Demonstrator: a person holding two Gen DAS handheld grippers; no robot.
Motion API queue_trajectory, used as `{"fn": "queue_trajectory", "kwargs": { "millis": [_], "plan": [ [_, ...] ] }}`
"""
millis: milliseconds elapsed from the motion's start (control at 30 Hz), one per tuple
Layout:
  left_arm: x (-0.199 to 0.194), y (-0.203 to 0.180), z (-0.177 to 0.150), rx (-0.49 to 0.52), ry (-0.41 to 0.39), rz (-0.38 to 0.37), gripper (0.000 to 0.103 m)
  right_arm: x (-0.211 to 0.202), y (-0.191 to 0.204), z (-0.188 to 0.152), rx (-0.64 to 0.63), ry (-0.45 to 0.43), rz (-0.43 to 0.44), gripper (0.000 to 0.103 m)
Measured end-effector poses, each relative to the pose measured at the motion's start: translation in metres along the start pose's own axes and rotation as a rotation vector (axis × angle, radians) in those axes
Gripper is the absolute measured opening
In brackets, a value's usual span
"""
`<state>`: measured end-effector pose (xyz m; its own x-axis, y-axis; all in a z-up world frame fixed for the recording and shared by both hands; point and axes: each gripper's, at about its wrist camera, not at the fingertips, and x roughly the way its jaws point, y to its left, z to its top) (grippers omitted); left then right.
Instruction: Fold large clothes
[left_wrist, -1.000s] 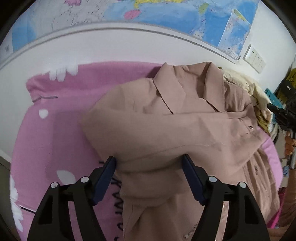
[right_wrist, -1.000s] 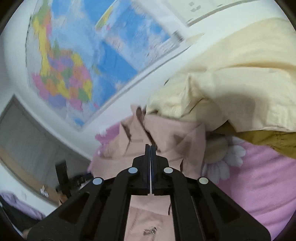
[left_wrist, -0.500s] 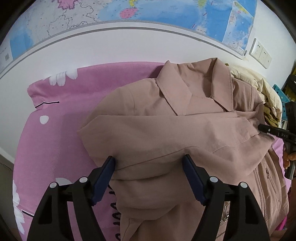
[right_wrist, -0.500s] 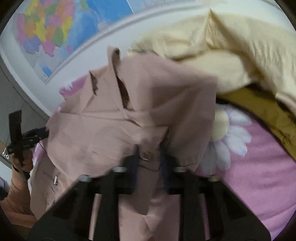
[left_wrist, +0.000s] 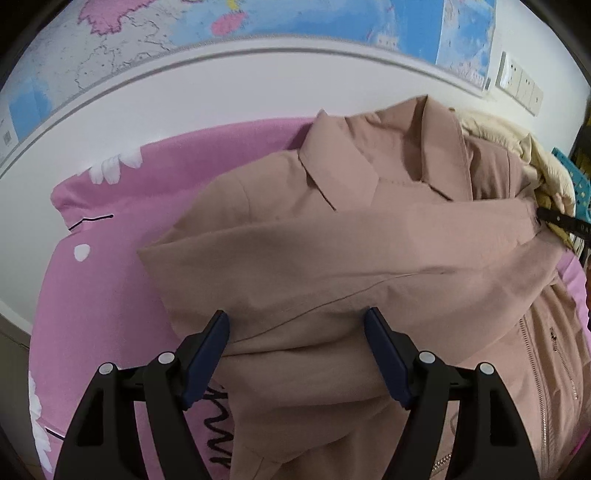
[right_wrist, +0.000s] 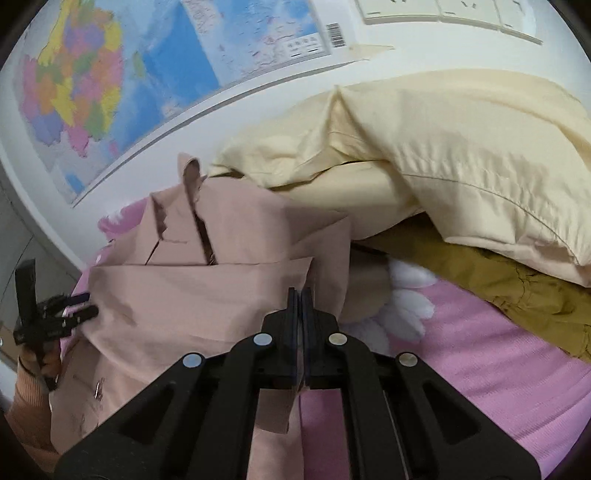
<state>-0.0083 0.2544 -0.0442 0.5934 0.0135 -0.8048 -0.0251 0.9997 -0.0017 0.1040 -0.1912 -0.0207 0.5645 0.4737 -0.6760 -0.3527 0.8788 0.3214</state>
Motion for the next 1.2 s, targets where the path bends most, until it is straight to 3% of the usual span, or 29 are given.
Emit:
{"fn": "queue_trajectory", "kwargs": {
  "millis": [200,267,300,333,367,467,533,667,733,800,1100,1200],
  "plan": [
    [0.005,-0.010,-0.002,0.049,0.004,0.032,0.079,0.011,0.002,0.002,-0.008,0.029,-0.058,0.004],
    [0.005,-0.010,-0.003,0.042,-0.001,0.032,0.079,0.002,0.004,0.000,0.005,0.015,-0.083,0.010],
    [0.004,-0.010,-0.004,0.038,-0.004,0.027,0.079,-0.005,0.006,0.001,0.004,-0.010,-0.088,0.022],
    [0.004,-0.010,-0.004,0.034,-0.008,0.027,0.079,-0.017,0.008,0.000,0.001,-0.053,-0.085,0.041],
    [0.002,-0.010,-0.004,0.034,-0.011,0.031,0.079,-0.027,0.014,-0.001,-0.013,-0.083,-0.084,0.043],
    [-0.001,-0.014,-0.005,0.050,-0.019,0.046,0.079,-0.042,0.041,-0.010,-0.119,-0.094,-0.012,0.043],
    [-0.002,-0.019,-0.006,0.068,-0.024,0.056,0.079,-0.034,0.064,-0.019,-0.200,-0.045,0.025,0.042],
    [-0.004,-0.024,-0.006,0.074,-0.036,0.064,0.079,0.006,0.078,-0.033,-0.285,0.067,-0.025,0.036],
    [-0.008,-0.027,-0.007,0.076,-0.044,0.073,0.079,0.023,0.068,-0.036,-0.269,0.088,-0.071,0.027],
    [-0.011,-0.029,-0.009,0.081,-0.050,0.076,0.079,0.031,0.057,-0.036,-0.223,0.101,-0.063,0.024],
    [-0.030,-0.039,-0.022,0.116,-0.079,0.091,0.080,-0.004,0.074,-0.037,-0.218,0.024,0.022,0.036],
    [-0.029,-0.042,-0.026,0.126,-0.070,0.089,0.080,-0.001,0.082,-0.041,-0.263,0.050,0.039,0.037]
  ]
}}
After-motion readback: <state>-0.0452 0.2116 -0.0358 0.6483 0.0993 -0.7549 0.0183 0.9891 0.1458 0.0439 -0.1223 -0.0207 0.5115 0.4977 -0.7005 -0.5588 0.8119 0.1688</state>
